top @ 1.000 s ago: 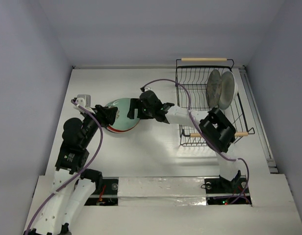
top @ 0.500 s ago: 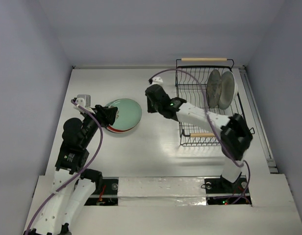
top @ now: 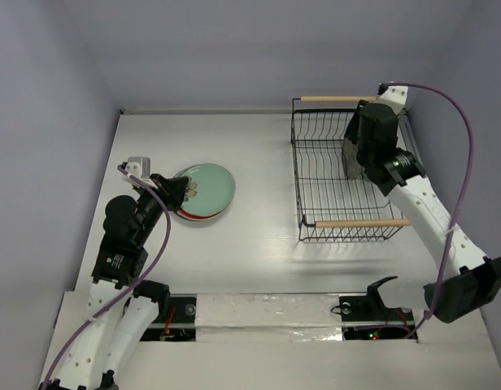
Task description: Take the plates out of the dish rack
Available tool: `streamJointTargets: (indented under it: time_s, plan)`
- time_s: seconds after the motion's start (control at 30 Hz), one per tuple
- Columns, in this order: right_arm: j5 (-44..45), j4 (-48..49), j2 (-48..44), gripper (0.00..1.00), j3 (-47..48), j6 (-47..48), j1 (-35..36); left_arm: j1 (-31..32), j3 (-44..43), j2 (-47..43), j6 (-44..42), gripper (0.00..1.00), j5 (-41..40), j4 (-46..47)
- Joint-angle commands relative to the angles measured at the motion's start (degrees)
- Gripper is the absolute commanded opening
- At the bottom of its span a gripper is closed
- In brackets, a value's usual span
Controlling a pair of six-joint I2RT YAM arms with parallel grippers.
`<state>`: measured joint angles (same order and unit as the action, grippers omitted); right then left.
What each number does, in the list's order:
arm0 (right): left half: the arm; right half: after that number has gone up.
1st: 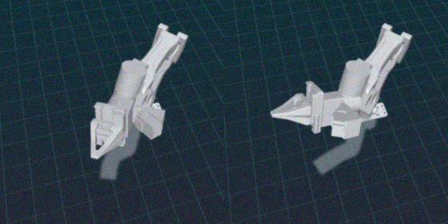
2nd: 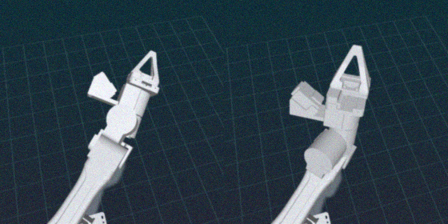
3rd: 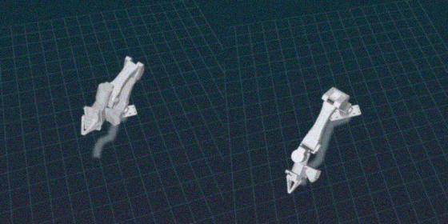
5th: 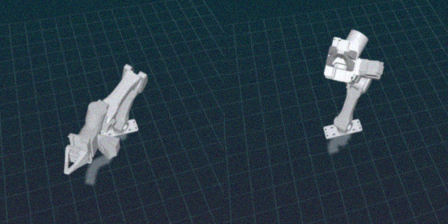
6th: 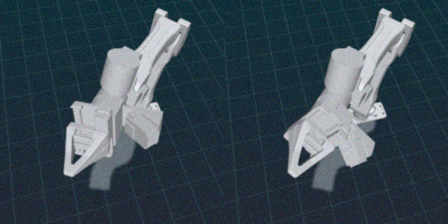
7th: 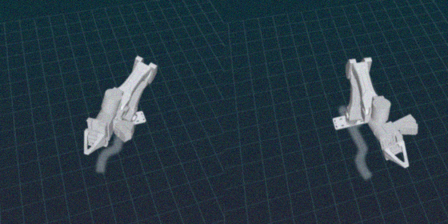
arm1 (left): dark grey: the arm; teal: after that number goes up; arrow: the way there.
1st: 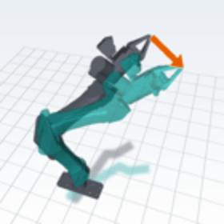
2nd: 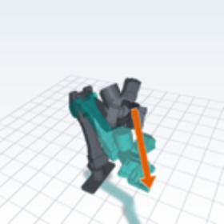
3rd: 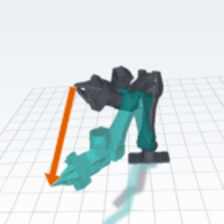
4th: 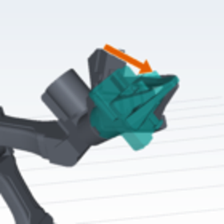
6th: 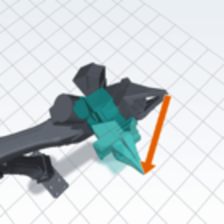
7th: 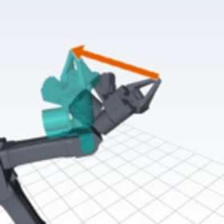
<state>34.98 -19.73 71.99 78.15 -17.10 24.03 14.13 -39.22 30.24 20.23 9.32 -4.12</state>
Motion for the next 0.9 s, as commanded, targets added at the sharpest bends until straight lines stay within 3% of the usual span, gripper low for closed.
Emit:
streamJointTargets:
  time_s: [0.0,0.13,0.23,0.37,0.57,0.63,0.87]
  plan:
    - [4.12,-7.07,3.68,0.53,0.07,3.65,-3.62,-0.24,-0.94,0.08,-0.10,0.04,-0.10,2.54]
    - [-1.22,-6.90,7.72,0.63,0.77,5.06,-10.30,-0.24,-0.94,-0.09,-0.01,0.19,-0.01,2.45]
    - [-6.67,-6.99,10.71,0.65,2.09,6.03,-12.95,-0.24,-0.94,-0.36,-0.01,0.25,-0.18,2.19]
    - [-7.38,-7.35,16.68,0.62,3.15,6.56,-14.88,-0.24,-1.03,-0.18,-0.10,0.28,-0.01,2.19]
    - [-4.40,-6.29,21.96,0.49,3.94,5.94,-14.89,-0.24,-1.03,-0.18,-0.10,0.30,0.26,2.19]
    - [-3.52,-6.64,23.46,0.37,4.47,6.11,-14.89,-0.24,-1.03,-0.36,-0.10,0.30,0.35,2.19]
    - [-2.11,-7.43,21.28,0.16,4.91,7.61,-14.89,-0.24,-0.94,-0.35,-0.19,0.31,0.52,2.45]
